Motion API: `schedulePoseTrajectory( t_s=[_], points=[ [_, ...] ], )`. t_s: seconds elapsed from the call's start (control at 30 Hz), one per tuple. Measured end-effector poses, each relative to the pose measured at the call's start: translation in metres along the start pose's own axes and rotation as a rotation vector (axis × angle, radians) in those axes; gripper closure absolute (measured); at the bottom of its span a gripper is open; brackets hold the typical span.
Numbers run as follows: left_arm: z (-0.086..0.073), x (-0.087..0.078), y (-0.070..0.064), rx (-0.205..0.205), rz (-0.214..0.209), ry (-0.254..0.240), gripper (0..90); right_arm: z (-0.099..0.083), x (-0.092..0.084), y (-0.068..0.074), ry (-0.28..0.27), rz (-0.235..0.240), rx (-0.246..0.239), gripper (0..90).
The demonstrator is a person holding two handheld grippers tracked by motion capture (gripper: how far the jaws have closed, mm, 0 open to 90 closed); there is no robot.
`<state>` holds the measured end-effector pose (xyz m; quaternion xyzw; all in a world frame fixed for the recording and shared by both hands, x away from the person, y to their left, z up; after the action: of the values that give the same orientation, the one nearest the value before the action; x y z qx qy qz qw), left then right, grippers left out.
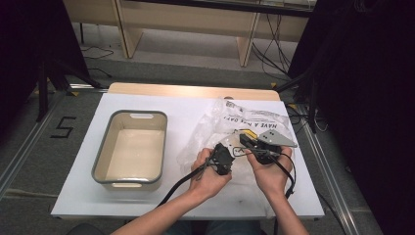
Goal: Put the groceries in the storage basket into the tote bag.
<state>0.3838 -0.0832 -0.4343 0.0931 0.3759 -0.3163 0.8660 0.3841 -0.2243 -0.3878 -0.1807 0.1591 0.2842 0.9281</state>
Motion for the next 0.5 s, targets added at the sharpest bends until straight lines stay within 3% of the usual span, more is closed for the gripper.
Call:
schedulePoseTrajectory(
  t_s=[0.17, 0.33, 0.5],
  points=[
    [0.0003, 0.0042, -0.0038, 0.057, 0.006, -0.05, 81.6, -0.0007, 0.0002, -0.0006, 0.002, 0.0, 0.001, 90.0],
    [-0.001, 0.0071, -0.0068, 0.058, 0.008, -0.083, 81.5, -0.001, 0.0, -0.0009, 0.004, -0.002, 0.002, 90.0],
    [-0.0034, 0.01, -0.01, 0.095, -0.009, -0.106, 81.5, -0.0014, 0.0002, -0.0014, 0.002, -0.001, 0.006, 90.0]
  ],
)
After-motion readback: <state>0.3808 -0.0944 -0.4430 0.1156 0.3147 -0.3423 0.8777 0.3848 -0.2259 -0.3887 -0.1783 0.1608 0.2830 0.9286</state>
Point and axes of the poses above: each handheld gripper's, and its own axes: x roughly forward along the jaws, z roughly out of its top, y roughly to its left, the point moved 1 cm from there along x, roughly forward along the jaws, and after that the axes turned 13 degrees about -x, right-handed, at the moved point
